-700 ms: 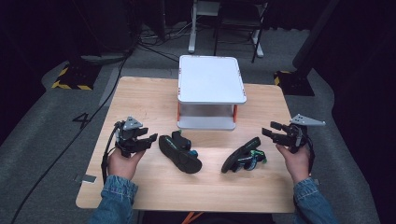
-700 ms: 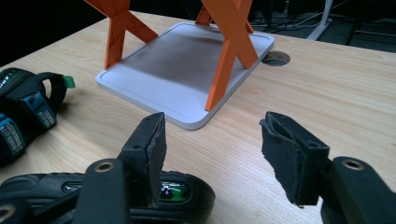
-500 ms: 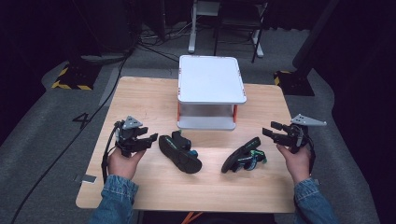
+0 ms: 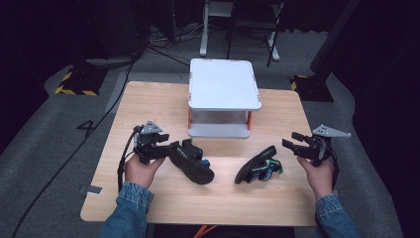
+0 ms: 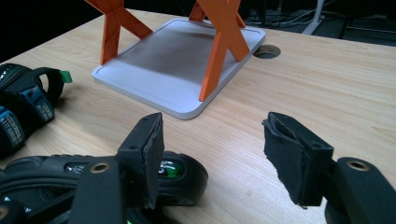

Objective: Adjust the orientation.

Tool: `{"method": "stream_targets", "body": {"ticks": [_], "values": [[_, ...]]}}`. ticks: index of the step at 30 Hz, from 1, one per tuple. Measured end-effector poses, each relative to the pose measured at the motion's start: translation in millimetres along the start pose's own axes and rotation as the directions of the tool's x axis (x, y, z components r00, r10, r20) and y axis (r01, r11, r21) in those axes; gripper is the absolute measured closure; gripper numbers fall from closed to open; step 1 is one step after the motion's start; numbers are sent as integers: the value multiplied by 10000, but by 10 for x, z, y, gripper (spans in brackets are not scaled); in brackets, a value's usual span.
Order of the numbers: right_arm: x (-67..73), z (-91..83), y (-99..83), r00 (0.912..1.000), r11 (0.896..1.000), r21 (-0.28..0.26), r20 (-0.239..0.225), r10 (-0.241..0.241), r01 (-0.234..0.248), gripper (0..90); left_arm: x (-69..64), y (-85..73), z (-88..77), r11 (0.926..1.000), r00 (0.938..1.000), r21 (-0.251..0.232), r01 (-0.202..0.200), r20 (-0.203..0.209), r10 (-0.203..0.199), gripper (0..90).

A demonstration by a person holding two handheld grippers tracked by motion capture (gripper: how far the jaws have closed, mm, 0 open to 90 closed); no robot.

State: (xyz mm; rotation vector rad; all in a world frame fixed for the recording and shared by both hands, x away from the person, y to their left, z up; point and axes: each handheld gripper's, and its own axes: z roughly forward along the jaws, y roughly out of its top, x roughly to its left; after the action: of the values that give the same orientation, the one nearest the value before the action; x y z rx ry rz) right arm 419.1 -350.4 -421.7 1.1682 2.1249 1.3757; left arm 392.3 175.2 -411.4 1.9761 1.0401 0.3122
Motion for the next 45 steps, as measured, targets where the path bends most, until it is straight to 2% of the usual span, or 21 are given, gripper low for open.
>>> {"method": "stream_targets", "body": {"ticks": [8,11,12,16,19,20,22,23,26,33,37,42,45], "values": [[-23,-106,-72,9997,9999,-4,196,155,-155,378,-191,123,202,9987,9965,252,-434,731,415,488],[-28,-137,-91,9994,9998,-15,270,193,-192,377,-243,150,277,9974,9945,371,-621,872,587,488],[-40,-172,-111,9992,9998,17,342,192,-192,377,-280,166,328,9953,9925,527,-807,964,754,496],[-54,-211,-143,9987,9996,15,425,271,-272,376,-353,179,460,9884,9879,1035,-1114,1200,987,528],[-58,-227,-156,9985,9995,26,458,312,-313,374,-374,177,528,9809,9862,1434,-1317,1193,1149,545],[-58,-227,-156,9985,9995,26,458,312,-313,374,-374,177,528,9809,9862,1434,-1317,1193,1149,556],[-61,-222,-158,9984,9995,45,469,319,-322,372,-368,156,563,9771,9878,1769,-1184,1211,978,572],[-59,-219,-158,9984,9994,60,452,334,-337,372,-355,149,570,9755,9880,1828,-1221,1165,1018,579],[-51,-199,-156,9988,9994,82,377,323,-326,372,-334,128,581,9722,9918,2066,-1102,862,941,627],[-42,-175,-158,9990,9994,131,331,313,-318,370,-280,106,571,9695,9934,2261,-945,855,769,752],[-40,-164,-143,9991,9995,92,285,302,-305,369,-260,79,539,9721,9941,2209,-785,904,597,782],[-32,-125,-103,9995,9998,30,224,220,-220,369,-257,44,477,9726,9957,2197,-755,683,618,792],[-15,-58,-50,9999,9999,-37,63,119,-119,369,-233,-10,378,9764,9969,2091,-544,678,410,797]]}}
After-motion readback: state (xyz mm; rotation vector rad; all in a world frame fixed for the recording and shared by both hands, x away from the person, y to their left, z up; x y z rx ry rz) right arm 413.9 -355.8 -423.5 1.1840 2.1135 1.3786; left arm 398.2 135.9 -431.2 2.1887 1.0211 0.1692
